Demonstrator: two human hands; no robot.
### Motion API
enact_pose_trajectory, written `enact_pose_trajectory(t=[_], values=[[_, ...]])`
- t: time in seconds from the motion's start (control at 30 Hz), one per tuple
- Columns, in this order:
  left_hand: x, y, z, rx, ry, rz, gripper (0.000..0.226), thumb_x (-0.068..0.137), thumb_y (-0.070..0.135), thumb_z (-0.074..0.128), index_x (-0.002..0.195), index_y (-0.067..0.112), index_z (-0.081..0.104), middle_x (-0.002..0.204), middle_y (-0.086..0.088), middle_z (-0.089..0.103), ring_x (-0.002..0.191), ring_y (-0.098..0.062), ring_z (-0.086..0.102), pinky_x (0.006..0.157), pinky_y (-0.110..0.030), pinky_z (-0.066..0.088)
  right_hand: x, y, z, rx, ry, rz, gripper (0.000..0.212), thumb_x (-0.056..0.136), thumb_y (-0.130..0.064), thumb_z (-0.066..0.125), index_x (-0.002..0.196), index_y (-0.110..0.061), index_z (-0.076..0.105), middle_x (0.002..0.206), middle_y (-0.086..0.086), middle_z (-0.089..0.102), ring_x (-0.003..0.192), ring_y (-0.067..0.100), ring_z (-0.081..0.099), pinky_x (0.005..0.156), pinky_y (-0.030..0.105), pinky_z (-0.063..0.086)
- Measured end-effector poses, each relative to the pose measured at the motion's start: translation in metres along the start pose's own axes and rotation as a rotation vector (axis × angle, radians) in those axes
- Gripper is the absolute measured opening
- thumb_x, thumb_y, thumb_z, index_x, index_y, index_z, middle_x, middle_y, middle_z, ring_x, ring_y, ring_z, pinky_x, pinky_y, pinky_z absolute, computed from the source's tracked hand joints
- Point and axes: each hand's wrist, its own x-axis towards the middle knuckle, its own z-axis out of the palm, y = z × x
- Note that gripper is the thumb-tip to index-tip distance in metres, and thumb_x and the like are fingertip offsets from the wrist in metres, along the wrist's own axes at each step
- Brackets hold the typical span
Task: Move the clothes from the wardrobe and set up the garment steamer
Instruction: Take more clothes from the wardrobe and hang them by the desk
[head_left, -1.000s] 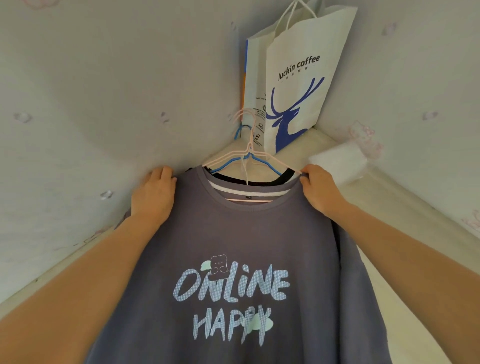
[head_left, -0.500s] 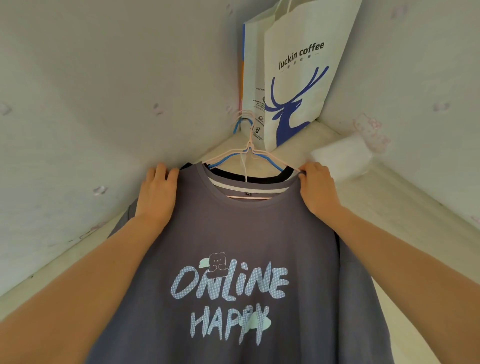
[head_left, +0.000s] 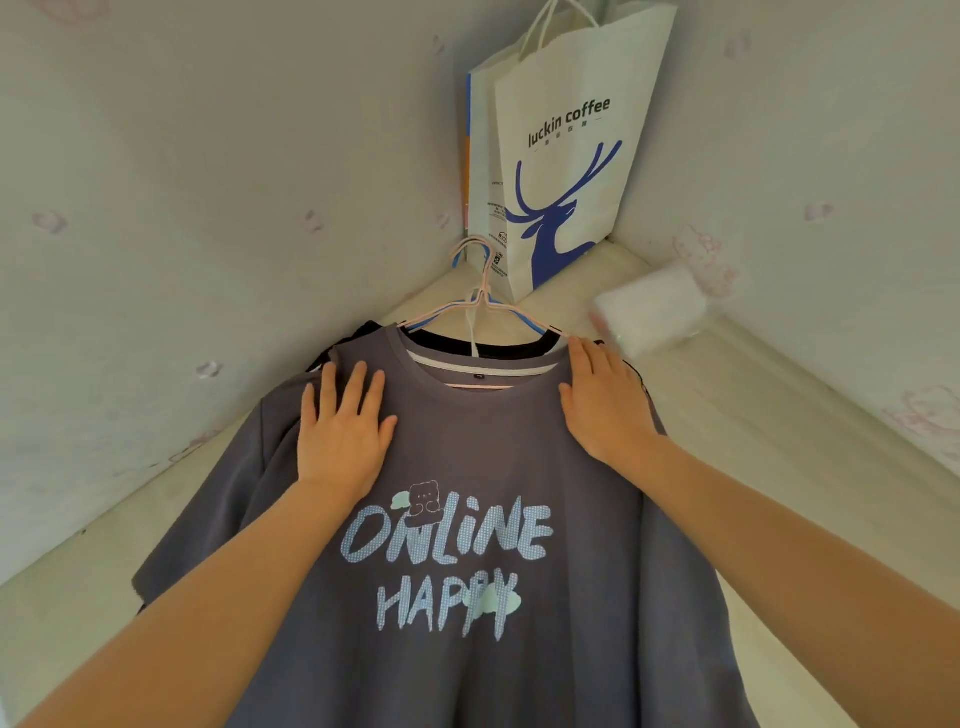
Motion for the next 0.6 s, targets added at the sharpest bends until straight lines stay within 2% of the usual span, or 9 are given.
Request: enact_pose_trajectory(t=[0.17, 0.37, 0.47, 0.6], values=[[-0.039, 0.019, -0.002, -0.090, -0.105, 0.041, 0.061, 0.099, 0.045, 0.031, 0.152, 0.019, 0.017, 0.159, -0.006, 0.016, 0.146, -0.033, 0.012, 0.116, -0.048, 0.019, -0.049, -0.006, 0.002, -0.038, -0.093, 0.000, 0.062, 0.100, -0.033, 0.036, 0.151, -0.007, 0.011, 0.157, 0.013, 0.016, 0.145, 0.030, 0.012, 0.118, 0.043, 0.016], [-0.109, 0.032, 0.001, -0.171, -0.112, 0.024, 0.058, 0.097, 0.043, 0.040, 0.149, 0.018, 0.031, 0.155, -0.006, 0.030, 0.143, -0.032, 0.024, 0.115, -0.048, 0.022, -0.129, -0.025, 0.006, -0.041, -0.125, 0.005, 0.061, 0.101, -0.035, 0.030, 0.151, -0.009, 0.008, 0.159, 0.010, 0.012, 0.146, 0.028, 0.007, 0.118, 0.041, 0.011], [-0.146, 0.033, 0.003, -0.175, -0.063, 0.061, 0.054, 0.096, 0.039, 0.047, 0.143, 0.015, 0.042, 0.149, -0.009, 0.039, 0.139, -0.034, 0.033, 0.113, -0.051, 0.028, -0.174, -0.038, 0.013, -0.045, -0.158, 0.014, 0.061, 0.102, -0.036, 0.030, 0.151, -0.010, 0.008, 0.159, 0.009, 0.010, 0.147, 0.028, 0.006, 0.119, 0.041, 0.010], [-0.190, 0.031, 0.002, -0.176, -0.019, 0.111, 0.051, 0.096, 0.039, 0.041, 0.141, 0.015, 0.046, 0.147, -0.007, 0.044, 0.139, -0.033, 0.034, 0.111, -0.050, 0.029, -0.230, -0.057, 0.026, -0.015, -0.165, 0.052, 0.061, 0.100, -0.036, 0.038, 0.150, -0.007, 0.018, 0.157, 0.011, 0.020, 0.145, 0.031, 0.015, 0.117, 0.044, 0.017]])
